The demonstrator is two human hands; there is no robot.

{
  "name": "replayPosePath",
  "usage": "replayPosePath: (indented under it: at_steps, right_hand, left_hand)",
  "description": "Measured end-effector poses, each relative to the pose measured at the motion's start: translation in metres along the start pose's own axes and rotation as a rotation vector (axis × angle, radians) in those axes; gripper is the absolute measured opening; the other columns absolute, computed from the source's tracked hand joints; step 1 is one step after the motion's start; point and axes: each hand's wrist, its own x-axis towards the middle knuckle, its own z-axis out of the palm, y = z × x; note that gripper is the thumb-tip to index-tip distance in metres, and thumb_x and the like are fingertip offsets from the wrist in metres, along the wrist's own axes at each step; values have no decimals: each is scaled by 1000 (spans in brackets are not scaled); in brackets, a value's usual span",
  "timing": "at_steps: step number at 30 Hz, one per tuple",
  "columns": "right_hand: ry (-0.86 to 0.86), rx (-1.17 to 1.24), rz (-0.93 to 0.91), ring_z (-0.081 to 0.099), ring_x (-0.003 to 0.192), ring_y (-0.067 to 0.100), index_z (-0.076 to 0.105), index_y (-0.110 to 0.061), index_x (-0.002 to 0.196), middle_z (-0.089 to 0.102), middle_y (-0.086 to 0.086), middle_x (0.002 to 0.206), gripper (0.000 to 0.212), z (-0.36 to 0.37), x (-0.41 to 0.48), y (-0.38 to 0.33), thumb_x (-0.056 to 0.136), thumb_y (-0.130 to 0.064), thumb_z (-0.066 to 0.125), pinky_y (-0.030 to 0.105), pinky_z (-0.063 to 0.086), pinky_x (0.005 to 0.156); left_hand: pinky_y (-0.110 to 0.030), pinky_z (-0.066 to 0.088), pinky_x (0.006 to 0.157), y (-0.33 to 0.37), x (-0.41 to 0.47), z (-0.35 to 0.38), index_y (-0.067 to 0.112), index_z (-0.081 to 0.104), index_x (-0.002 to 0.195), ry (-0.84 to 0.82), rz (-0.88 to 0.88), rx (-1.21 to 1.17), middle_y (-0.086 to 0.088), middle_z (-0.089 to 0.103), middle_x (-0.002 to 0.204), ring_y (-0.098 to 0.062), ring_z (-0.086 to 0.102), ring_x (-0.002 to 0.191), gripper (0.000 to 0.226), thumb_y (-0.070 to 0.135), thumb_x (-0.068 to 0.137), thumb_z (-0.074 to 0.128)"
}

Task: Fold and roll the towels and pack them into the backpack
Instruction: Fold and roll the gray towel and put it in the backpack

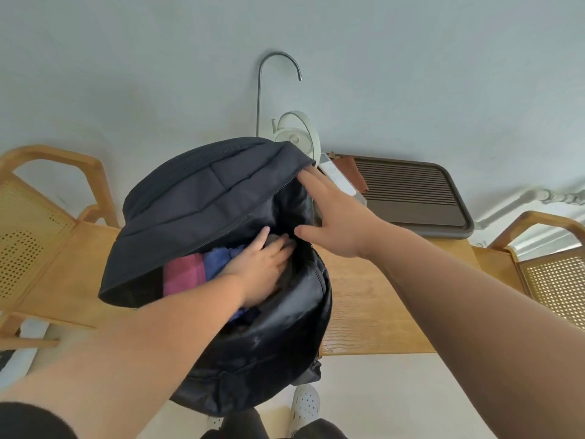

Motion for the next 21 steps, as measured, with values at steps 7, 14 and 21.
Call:
replayPosePath:
  at_steps: [7, 14, 21]
  right_hand:
    - [10, -79, 34, 19, 152, 14, 8, -35, 160, -8, -21, 165, 97, 16, 2, 6, 85, -35, 69, 43, 44, 108]
    - [14, -123, 52, 18, 152, 13, 9, -32, 160, -4, -20, 166, 93, 16, 4, 11, 87, -37, 66, 45, 41, 112]
    - [42, -96, 87, 16, 152, 12, 0, -31, 160, -7, -19, 166, 91, 16, 3, 4, 93, -23, 61, 32, 34, 112]
  left_hand:
    - [-67, 5, 117, -17, -4, 11, 28, 46, 146, -114, 266, 53, -16, 12, 166, -40, -1, 153, 45, 36, 101, 44]
    - [-70, 17, 113, -14, 11, 15, 18, 58, 132, -53, 327, 82, -9, 50, 142, -40, 31, 141, 36, 16, 97, 48]
    - [-62, 52, 89, -24, 11, 21, 20, 74, 99, 271, 137, -165, -10, 72, 111, -34, 68, 105, 36, 16, 83, 41]
